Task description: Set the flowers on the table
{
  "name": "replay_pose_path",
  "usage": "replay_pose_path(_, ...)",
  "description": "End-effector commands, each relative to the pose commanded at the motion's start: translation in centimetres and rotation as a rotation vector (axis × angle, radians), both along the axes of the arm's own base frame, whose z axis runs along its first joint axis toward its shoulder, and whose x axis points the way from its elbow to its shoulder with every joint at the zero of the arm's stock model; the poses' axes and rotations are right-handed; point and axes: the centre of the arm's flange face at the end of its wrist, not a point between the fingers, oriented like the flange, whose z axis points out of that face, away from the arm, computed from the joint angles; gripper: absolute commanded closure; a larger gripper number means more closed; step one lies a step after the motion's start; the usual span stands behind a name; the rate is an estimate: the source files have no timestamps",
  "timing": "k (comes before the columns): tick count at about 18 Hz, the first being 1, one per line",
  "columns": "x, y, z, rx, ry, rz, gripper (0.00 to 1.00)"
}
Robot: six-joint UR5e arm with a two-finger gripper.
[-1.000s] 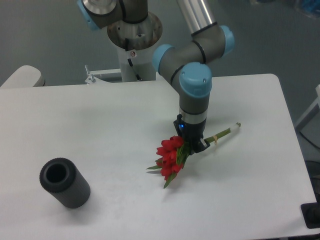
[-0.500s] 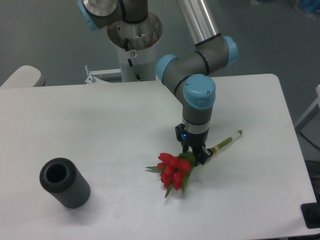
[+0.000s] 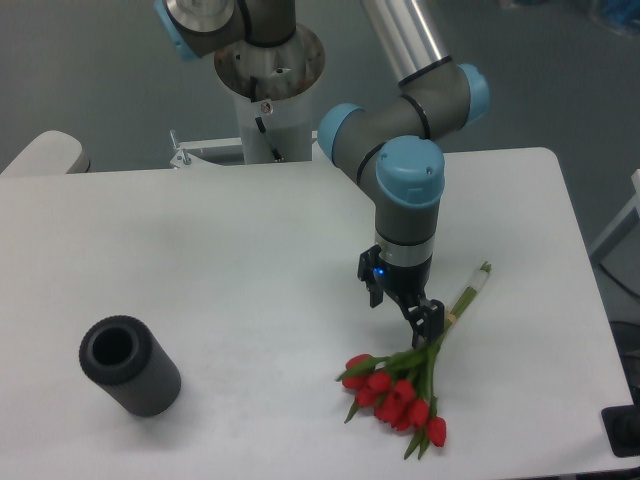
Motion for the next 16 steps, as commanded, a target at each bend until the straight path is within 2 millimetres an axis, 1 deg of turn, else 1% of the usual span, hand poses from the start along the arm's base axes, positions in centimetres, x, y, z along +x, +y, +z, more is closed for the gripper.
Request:
replay_pose_path(1, 0.1, 0.7, 1.1, 0.022, 0.011, -0.002, 0.00)
replay_pose_path(4, -0.9, 2.1, 4.7, 0.088, 0.040, 0.055, 0.00)
replay_pose_path(5, -1.4, 2.3, 6.1, 0.096, 0.057, 0.056, 0.00)
replay_pose_path(8, -2.4, 2.8, 8.9, 0.092, 0.073, 0.055, 0.00)
replay_pose_path(11, -4.0, 2.3, 11.6, 0.071, 0.063, 0.054, 0.00)
replay_pose_path(14, -6.0, 1.0, 12.4, 0.036, 0.082, -0.008, 0.00)
replay_pose_path(16, -7.9, -1.0, 12.5, 0.015, 0.093, -0.025, 0.00)
